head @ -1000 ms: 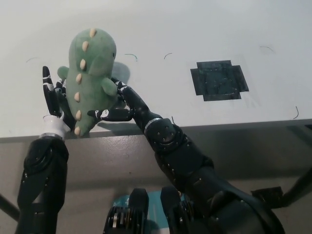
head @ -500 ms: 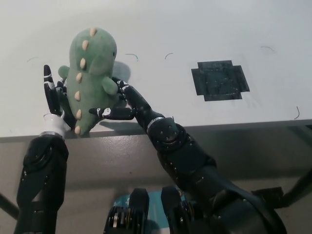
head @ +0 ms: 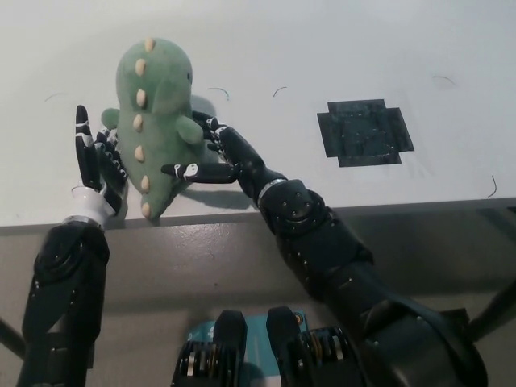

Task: Use both hands to pick up a dinasour on the right side and move it to the left side

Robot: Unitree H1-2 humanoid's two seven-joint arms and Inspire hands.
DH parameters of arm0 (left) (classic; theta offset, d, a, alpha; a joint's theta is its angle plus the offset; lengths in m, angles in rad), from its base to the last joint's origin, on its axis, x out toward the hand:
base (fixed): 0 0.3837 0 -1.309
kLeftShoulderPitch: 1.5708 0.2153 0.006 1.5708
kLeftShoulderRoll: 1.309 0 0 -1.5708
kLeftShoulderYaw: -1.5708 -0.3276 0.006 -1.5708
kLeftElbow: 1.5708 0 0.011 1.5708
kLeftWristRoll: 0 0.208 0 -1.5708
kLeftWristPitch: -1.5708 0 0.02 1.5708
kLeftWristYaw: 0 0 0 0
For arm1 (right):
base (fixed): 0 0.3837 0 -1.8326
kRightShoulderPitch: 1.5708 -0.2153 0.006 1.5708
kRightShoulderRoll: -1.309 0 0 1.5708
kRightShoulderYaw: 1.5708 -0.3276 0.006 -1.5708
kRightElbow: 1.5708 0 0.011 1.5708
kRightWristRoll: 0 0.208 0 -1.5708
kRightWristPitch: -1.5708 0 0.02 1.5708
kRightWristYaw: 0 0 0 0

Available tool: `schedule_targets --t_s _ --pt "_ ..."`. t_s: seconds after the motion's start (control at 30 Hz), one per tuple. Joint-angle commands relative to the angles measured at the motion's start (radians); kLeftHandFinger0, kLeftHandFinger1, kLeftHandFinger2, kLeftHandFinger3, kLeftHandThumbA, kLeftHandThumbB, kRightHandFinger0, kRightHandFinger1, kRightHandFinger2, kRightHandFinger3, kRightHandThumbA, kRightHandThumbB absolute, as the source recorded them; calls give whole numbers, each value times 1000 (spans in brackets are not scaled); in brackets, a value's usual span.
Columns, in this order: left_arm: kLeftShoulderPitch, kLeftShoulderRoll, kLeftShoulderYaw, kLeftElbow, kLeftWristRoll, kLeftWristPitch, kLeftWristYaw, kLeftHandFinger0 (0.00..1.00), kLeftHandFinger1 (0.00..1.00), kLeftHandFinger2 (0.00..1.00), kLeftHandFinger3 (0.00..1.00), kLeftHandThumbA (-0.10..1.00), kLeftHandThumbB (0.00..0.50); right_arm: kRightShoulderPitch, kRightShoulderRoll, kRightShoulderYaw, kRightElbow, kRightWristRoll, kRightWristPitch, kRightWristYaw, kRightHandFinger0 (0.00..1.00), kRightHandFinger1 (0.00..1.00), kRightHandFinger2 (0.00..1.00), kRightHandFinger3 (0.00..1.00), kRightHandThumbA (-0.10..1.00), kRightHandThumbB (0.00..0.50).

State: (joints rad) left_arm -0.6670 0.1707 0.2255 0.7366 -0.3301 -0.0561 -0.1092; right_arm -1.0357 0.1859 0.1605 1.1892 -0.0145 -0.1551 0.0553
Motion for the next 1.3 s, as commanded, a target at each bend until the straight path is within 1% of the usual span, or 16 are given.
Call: schedule_targets --t_s 0.0,0.17,0.2,0.27,0.4,0.5,0.6,0.7,0.83,0.9,0.93,1.0,1.1,1.13,1.17,1.27 --pt "-14 28 -19 -22 9 -1 -56 1000 1000 1000 1000 1000 348 -69 -7 6 -39 -29 -30 11 1000 1000 1000 1000 1000 157" --pt "-14 27 -10 -32 -6 22 -53 1000 1000 1000 1000 1000 346 -59 -26 1 -52 -31 -54 18 1000 1000 1000 1000 1000 200" --pt "-13 33 -10 -36 -5 24 -54 1000 1000 1000 1000 1000 341 -54 -32 -1 -60 -32 -63 18 1000 1000 1000 1000 1000 190" --pt "-7 50 -16 -43 22 3 -39 1000 1000 1000 1000 1000 376 -41 -53 -5 -81 -40 -76 -2 1000 1000 1000 1000 1000 157" --pt "18 75 -12 -70 19 2 -52 1000 1000 1000 1000 1000 377 -22 -78 -11 -118 -37 -85 13 1000 1000 1000 1000 1000 75" --pt "41 88 -13 -106 14 8 -60 1000 1000 1000 1000 1000 391 -8 -98 -11 -153 -40 -84 26 1000 1000 1000 1000 1000 56" --pt "61 106 -17 -139 14 7 -73 1000 1000 1000 1000 1000 405 3 -125 -9 -184 -46 -94 34 1000 1000 1000 1000 1000 92" --pt "73 117 -17 -160 5 3 -90 1000 1000 1000 1000 1000 419 13 -142 3 -216 -68 -110 25 1000 1000 1000 1000 1000 96" --pt "90 129 -24 -191 12 6 -101 1000 1000 1000 1000 1000 401 38 -153 8 -291 -69 -73 40 1000 1000 1000 1000 1000 94" --pt "100 139 -23 -214 8 -2 -115 1000 1000 1000 1000 1000 425 62 -162 3 -350 -56 -63 63 1000 1000 1000 1000 1000 89" --pt "108 142 -26 -231 13 -2 -115 1000 1000 1000 1000 1000 473 75 -166 3 -377 -55 -51 67 1000 1000 1000 1000 1000 122" --pt "129 147 -31 -268 26 -7 -113 1000 1000 1000 1000 1000 491 104 -174 2 -430 -48 -46 82 1000 1000 1000 1000 1000 104" --pt "160 147 -30 -314 33 0 -99 1000 1000 1000 1000 1000 448 152 -181 -17 -494 -4 -47 122 1000 1000 1000 1000 1000 35" --pt "170 146 -31 -327 52 -6 -80 1000 1000 1000 1000 1000 450 167 -179 -27 -513 11 -37 128 1000 1000 1000 1000 1000 56" --pt "185 137 -34 -349 81 -11 -48 1000 1000 1000 1000 1000 405 195 -179 -44 -548 31 -26 127 1000 1000 1000 1000 1000 72" --pt "225 105 -24 -417 92 20 -8 1000 1000 1000 1000 1000 377 259 -182 -75 -646 62 6 133 1000 1000 1000 1000 1000 113"
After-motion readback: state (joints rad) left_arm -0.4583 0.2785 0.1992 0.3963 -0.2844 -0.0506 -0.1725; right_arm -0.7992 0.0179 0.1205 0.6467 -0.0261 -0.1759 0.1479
